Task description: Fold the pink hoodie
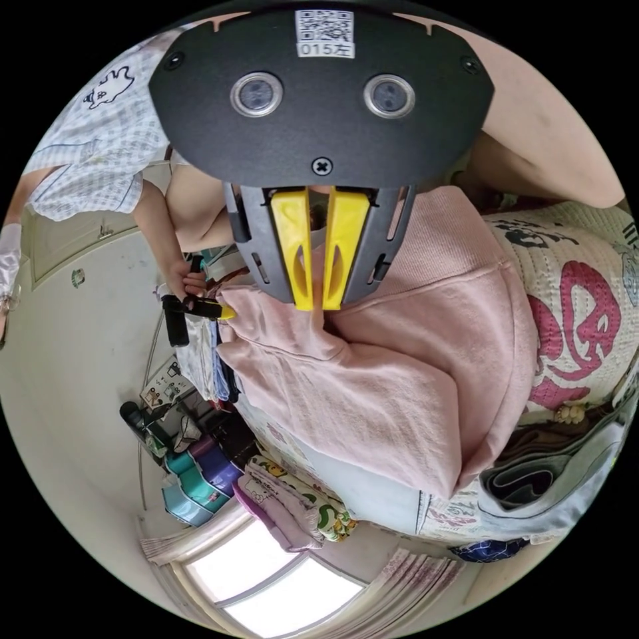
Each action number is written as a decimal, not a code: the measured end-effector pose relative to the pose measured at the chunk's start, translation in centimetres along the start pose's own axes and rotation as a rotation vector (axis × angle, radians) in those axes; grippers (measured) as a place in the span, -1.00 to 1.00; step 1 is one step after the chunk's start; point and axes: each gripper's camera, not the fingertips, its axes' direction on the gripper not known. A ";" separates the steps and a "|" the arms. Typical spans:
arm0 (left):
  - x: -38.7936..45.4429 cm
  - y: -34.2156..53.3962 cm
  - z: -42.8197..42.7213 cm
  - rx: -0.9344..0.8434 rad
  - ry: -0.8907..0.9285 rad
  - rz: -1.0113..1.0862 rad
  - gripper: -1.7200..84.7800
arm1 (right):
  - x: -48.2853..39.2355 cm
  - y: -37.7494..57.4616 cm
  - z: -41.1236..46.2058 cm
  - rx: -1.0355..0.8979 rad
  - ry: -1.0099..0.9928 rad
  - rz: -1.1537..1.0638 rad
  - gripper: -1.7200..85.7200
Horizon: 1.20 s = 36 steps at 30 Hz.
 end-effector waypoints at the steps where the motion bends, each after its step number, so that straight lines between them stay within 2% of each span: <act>1: 0.2 -0.1 -0.2 0.002 0.006 0.002 -0.96 | -0.5 -0.2 -0.4 -0.005 0.019 -0.011 -0.92; 5: 0.9 -1.2 -2.4 0.019 0.042 -0.002 -0.96 | -3.5 -1.1 -3.8 0.003 0.032 -0.085 -0.93; 10: 3.2 -2.5 -0.4 -0.099 -0.098 0.077 -0.94 | -4.5 -2.9 -1.8 -0.118 0.206 -0.078 -0.92; 14: 4.7 -3.7 -0.6 -0.129 -0.126 0.092 -0.91 | -5.6 -4.1 -4.0 -0.106 0.174 -0.087 -0.89; 17: 5.7 -4.7 -2.7 -0.131 -0.128 0.113 -0.86 | -6.2 -4.2 -8.8 -0.010 0.165 -0.096 -0.87; 21: 7.7 -6.9 -6.6 -0.051 -0.198 0.126 -0.85 | -5.8 -3.2 -16.9 0.234 0.327 0.017 -0.83; 25: 11.8 -12.0 -7.4 0.018 -0.207 0.203 -0.80 | -4.8 -2.2 -20.3 0.309 0.440 0.122 -0.78; 31: 23.9 -24.5 -0.4 0.037 -0.137 0.436 -0.74 | -2.7 -2.4 -20.0 0.196 0.409 0.185 -0.71; 34: 30.9 -30.3 6.2 0.008 -0.163 0.538 -0.73 | -1.9 -3.5 -18.5 0.072 0.468 0.204 -0.69; 36: 35.7 -34.6 12.2 -0.055 -0.111 0.580 -0.72 | -1.1 -3.9 -17.4 0.010 0.473 0.216 -0.69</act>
